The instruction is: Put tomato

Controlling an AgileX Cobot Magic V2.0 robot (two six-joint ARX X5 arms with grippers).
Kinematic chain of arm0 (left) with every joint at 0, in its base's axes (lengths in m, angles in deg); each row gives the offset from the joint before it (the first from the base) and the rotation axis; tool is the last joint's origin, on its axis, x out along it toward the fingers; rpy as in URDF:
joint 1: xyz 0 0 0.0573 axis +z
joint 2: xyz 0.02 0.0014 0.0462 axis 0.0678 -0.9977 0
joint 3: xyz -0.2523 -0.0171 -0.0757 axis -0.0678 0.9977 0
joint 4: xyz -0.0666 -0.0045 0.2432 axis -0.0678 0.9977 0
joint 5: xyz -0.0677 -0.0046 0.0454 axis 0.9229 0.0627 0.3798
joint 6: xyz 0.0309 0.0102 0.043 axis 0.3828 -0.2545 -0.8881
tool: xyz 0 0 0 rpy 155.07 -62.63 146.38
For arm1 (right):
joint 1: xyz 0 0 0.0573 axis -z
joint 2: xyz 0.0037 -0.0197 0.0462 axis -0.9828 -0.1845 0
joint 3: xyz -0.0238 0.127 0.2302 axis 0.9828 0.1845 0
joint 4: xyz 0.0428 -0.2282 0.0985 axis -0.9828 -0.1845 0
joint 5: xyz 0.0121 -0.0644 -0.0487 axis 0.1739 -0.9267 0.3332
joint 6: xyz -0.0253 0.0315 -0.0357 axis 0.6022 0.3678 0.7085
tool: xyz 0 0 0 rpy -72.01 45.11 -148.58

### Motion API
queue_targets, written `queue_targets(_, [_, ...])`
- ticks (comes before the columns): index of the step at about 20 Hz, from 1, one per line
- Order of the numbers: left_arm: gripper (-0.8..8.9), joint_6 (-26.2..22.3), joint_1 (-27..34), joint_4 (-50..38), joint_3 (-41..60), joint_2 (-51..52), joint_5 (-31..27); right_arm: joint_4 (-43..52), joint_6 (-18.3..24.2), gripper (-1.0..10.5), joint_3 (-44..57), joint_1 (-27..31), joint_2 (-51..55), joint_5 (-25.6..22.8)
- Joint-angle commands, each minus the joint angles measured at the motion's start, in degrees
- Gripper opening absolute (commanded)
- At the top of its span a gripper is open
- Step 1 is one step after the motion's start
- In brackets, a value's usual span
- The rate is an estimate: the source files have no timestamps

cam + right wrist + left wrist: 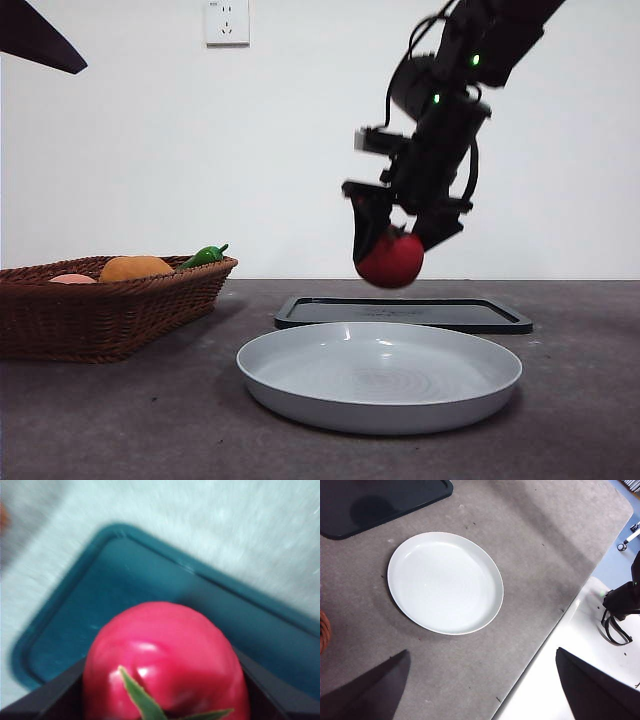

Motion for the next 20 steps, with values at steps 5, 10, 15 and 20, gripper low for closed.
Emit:
queue_targets(5, [4.64, -0.3, -0.3, -0.2, -0.8, -0.3, 0.3, 0.7, 1.9, 1.6, -1.4, 0.1, -4.2, 0.0])
queue_targets(10, [4.64, -0.3, -0.3, -0.2, -0.8, -0.3, 0.3, 0.0, 2.0, 3.3, -1.4, 0.2, -4.3, 0.0])
queue_targets(15, [4.64, -0.3, -0.3, -0.2, -0.8, -0.3, 0.3, -0.1, 2.0, 4.9, -1.4, 0.2, -4.3, 0.0])
queue_targets(20, [4.64, -0.3, -0.3, -0.2, -0.8, -0.3, 0.3, 0.2, 1.9, 5.1, -1.8, 0.2, -4.0, 0.0])
